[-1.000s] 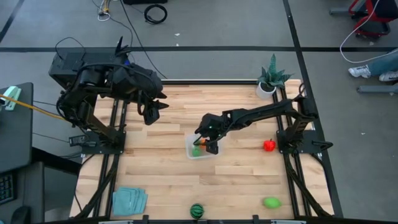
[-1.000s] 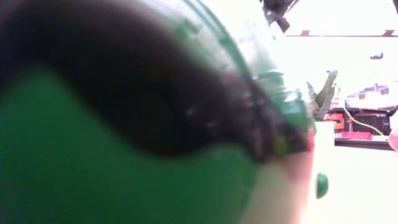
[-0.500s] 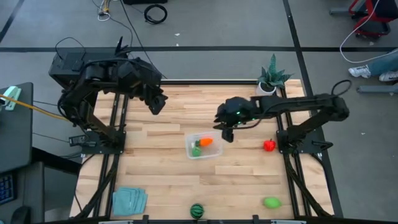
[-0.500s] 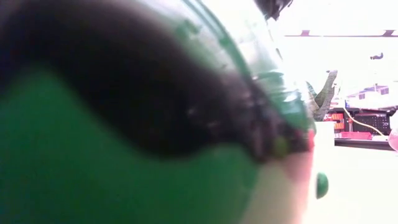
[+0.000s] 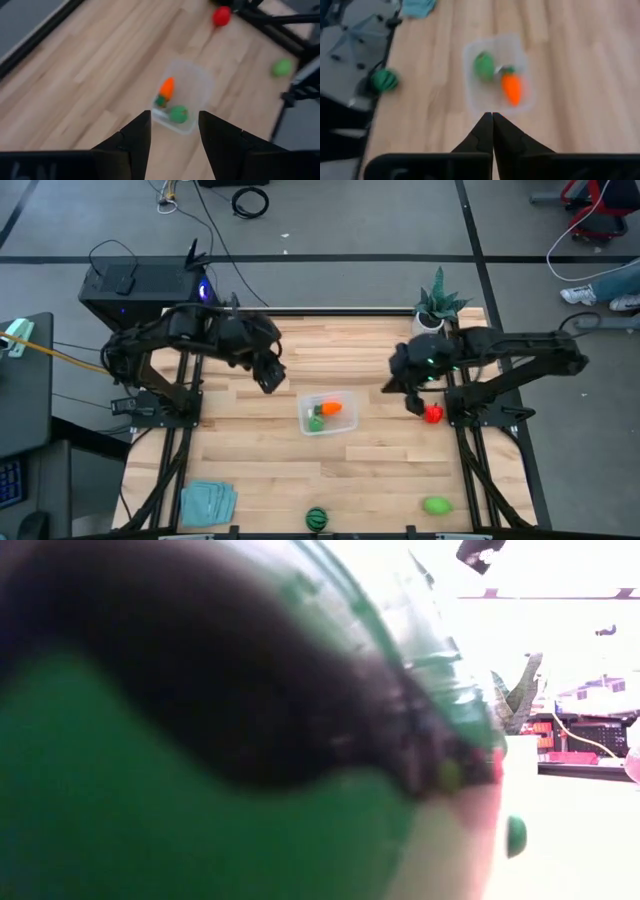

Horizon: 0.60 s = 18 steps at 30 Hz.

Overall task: Pick and placing Produce into tupperware
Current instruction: Put the red apple into the transparent bin

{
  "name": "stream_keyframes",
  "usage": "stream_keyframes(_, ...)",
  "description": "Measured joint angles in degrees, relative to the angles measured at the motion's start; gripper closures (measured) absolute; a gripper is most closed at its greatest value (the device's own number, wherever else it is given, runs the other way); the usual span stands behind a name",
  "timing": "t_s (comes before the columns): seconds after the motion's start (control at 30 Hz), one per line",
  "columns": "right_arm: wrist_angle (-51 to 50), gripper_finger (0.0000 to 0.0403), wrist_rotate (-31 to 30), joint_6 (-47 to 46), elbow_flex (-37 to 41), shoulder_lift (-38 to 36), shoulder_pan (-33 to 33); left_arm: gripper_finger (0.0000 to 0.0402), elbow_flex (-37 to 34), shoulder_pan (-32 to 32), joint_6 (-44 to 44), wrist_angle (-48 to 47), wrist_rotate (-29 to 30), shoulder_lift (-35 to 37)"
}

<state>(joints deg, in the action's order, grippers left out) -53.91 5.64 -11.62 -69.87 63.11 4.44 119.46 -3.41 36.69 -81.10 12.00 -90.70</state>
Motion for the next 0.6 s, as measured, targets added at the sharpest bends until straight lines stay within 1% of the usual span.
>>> stream_keyframes(0.07, -3.81, 0.0391, -0.36, -4.70, 0.01, -1.47, 2.53, 0.0229, 0.00, -1.31, 0.90, 1.97, 0.38, -0.17)
stream_keyframes(0.17, -8.64, 0.0398, -2.38, -11.91, 0.00, -3.31, 7.46, 0.0227, 0.00, -2.86, 1.64, 4.07, 2.77, -0.15)
stream_keyframes(0.27, -12.14, 0.0397, -3.02, -21.68, 0.00, -4.31, 13.26, 0.0224, 0.00, -3.71, 1.27, 4.30, 4.00, -0.15)
stream_keyframes(0.37, -13.71, 0.0399, -3.84, -33.02, 0.00, -4.34, 20.18, 0.0225, 0.00, -3.98, 1.11, 4.33, 4.42, -0.15)
stream_keyframes(0.47, -13.84, 0.0399, -6.63, -43.50, 0.00, -3.53, 26.90, 0.0228, 0.00, -3.92, -1.47, 4.33, 4.57, -0.15)
stream_keyframes(0.6, -14.60, 0.0400, -9.73, -57.97, 0.00, -1.29, 33.72, 0.0228, 0.00, -3.90, -5.05, 4.35, 4.61, -0.15)
